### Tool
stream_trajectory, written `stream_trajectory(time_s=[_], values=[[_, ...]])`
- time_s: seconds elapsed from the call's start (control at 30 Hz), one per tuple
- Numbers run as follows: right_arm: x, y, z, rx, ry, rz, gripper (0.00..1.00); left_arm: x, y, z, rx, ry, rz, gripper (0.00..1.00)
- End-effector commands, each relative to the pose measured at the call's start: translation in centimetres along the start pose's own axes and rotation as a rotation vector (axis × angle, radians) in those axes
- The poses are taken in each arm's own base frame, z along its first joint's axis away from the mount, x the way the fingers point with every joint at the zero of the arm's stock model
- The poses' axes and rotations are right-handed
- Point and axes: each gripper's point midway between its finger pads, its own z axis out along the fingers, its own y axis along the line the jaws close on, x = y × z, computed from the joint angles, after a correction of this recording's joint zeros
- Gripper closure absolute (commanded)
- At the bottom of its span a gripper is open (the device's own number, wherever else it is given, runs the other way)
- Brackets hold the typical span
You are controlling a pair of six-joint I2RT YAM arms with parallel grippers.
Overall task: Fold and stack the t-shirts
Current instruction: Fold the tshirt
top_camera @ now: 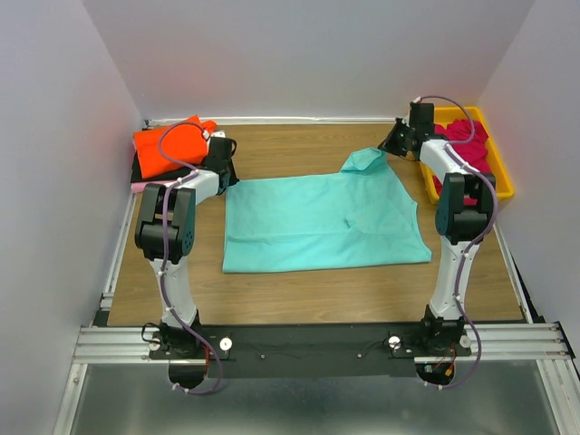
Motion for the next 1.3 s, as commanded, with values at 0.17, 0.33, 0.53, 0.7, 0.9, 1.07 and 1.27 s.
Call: stream_trajectory(time_s=[0.17,0.33,0.53,0.7,0.9,1.07,1.27], values=[[-0.9,0.8,-1.1,-0.033,-0.025,-0.019,1.0,0.5,-0.3,0.8,0.02,0.03,0.001,0.71],[-0.8,0.9,-1.2,-0.037,-0.025,-0.023,0.99,0.4,-0.4,0.8,0.026,0.031,0.005,0.72],[-0.7,0.8,-1.4,-0.036,-0.024,-0.021,0.99,0.3,-0.5,1.0,0.031,0.032,0.016,0.76],[-0.9,1.2,-2.0,-0.045,-0.031,-0.025,0.99,0.4,-0.6,0.9,0.036,0.035,0.029,0.98],[-0.6,1.9,-3.6,-0.074,-0.031,-0.027,0.99,0.1,-0.6,0.4,0.043,0.014,0.018,1.0],[-0.4,2.4,-6.9,-0.078,-0.071,-0.034,0.99,-1.0,-1.2,-1.4,0.104,-0.065,-0.015,1.0],[2.5,0.8,-9.9,-0.029,-0.077,-0.02,0.99,-1.5,-1.6,-3.0,0.143,-0.097,-0.025,1.0]])
